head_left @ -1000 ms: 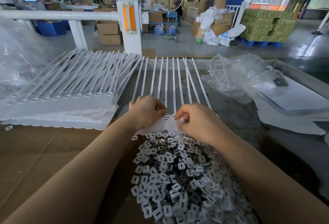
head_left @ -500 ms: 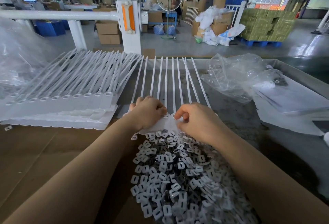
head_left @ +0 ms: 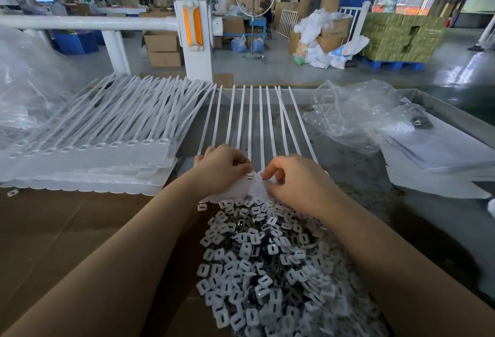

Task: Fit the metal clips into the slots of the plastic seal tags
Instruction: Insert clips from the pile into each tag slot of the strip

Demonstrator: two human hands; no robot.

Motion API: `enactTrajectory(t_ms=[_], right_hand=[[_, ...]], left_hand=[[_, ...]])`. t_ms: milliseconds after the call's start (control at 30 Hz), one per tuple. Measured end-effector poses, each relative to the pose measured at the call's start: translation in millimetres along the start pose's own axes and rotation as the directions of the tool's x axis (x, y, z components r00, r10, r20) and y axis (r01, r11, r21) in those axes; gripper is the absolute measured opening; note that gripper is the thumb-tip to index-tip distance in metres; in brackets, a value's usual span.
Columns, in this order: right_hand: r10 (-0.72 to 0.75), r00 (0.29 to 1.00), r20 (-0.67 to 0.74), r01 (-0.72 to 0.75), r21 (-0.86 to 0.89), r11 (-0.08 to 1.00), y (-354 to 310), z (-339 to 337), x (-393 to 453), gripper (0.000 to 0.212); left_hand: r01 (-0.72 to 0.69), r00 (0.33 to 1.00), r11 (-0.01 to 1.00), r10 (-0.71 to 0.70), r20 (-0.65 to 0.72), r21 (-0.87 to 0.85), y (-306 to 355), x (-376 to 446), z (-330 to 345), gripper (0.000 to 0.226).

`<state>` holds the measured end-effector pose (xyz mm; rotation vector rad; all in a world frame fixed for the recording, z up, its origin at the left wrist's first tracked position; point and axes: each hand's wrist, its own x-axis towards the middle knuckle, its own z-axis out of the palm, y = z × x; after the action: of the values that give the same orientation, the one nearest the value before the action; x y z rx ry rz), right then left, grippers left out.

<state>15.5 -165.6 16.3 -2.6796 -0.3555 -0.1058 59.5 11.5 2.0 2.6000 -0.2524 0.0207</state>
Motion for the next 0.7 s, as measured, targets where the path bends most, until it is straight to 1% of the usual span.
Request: enactTrajectory(t_ms=[167, 300, 467, 700], right_hand=[[0.037, 0.998, 0.053, -0.036, -0.006, 0.999, -0.3, -3.4, 1.8, 0.020], [0.041, 0.998, 0.046, -0.042, 0.020, 0.999, 1.0, -2.7, 0.9, 0.020], [0.028, 0.999, 0.026, -0.029, 0.039, 0.999, 2.8, -1.4, 0.0, 0.022], [0.018, 0.999, 0.026, -0.019, 0.047, 0.999, 0.1, -2.8, -3.1, 0.022]], left_hand=[[-0.026, 1.000, 1.000, 0.026, 0.010, 0.009, -1.6, -0.1, -0.9, 0.016], [0.010, 1.000, 0.994, -0.008, 0.020, -0.111, -0.7, 1.7, -0.4, 0.027], [0.026, 1.000, 1.000, -0.026, -0.015, -0.012, 2.9, 2.4, 2.6, 0.021], [0.084, 0.996, 0.996, -0.085, -0.028, -0.017, 5.1, 3.6, 2.4, 0.020]])
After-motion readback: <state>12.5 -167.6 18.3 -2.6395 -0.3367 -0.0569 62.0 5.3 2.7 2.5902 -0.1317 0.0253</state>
